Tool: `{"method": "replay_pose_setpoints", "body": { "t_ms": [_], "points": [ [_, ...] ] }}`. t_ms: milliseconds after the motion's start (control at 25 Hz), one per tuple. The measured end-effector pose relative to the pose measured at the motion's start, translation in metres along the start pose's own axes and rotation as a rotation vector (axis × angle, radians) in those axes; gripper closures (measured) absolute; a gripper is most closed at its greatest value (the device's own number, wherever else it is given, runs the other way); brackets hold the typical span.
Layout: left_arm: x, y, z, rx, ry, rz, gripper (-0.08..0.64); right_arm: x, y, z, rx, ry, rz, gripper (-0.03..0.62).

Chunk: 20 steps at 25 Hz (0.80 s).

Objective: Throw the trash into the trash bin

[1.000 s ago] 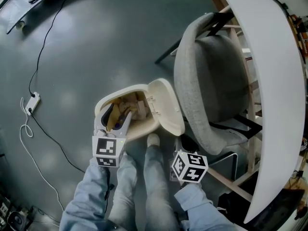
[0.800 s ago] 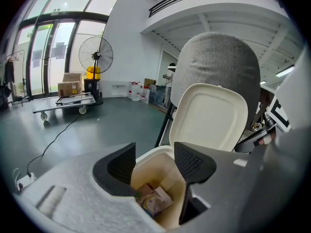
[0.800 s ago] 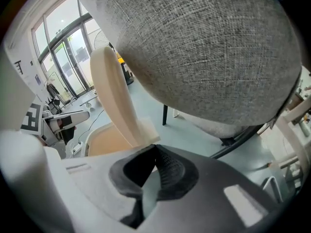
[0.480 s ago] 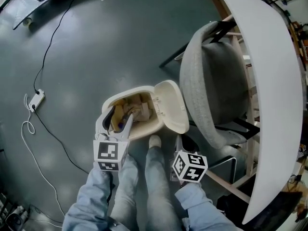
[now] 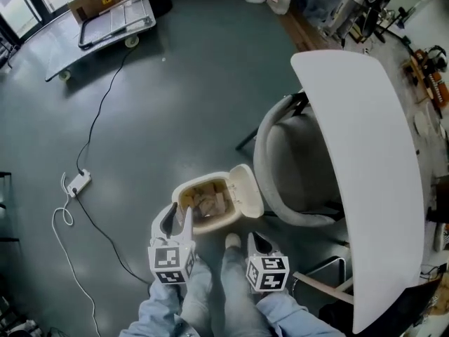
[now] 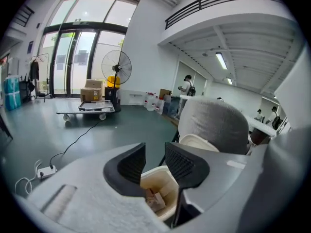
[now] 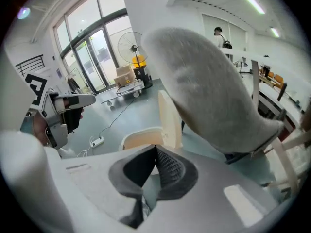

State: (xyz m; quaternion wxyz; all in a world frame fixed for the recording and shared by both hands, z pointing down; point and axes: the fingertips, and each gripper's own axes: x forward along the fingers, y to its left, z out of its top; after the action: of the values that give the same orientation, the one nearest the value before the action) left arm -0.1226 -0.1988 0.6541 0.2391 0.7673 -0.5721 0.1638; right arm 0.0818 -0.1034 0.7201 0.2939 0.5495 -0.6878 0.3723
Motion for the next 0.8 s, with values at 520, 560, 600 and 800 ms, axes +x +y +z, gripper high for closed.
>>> {"method": "replay_pose_setpoints", "body": {
  "t_ms": [520,560,600,800],
  "points": [
    [-0.122,-0.018,0.140,0.020,-0.078,0.006,0.549,-0.126,0.072,0.182,-0.188,-0.283,0.129,0.589],
    [-0.129,-0.020,0.148,0.033,-0.091,0.014,0.549,-0.131,0.076,0.191,-0.186,-0.303,0.137,0.589],
    [-0.136,-0.021,0.157,0.046,-0.104,0.024,0.549,-0.138,0.079,0.201,-0.185,-0.322,0.146,0.589],
    [-0.167,-0.023,0.199,0.057,-0.176,0.083,0.549,-0.179,0.095,0.243,-0.195,-0.412,0.186,0.589]
  ]
}}
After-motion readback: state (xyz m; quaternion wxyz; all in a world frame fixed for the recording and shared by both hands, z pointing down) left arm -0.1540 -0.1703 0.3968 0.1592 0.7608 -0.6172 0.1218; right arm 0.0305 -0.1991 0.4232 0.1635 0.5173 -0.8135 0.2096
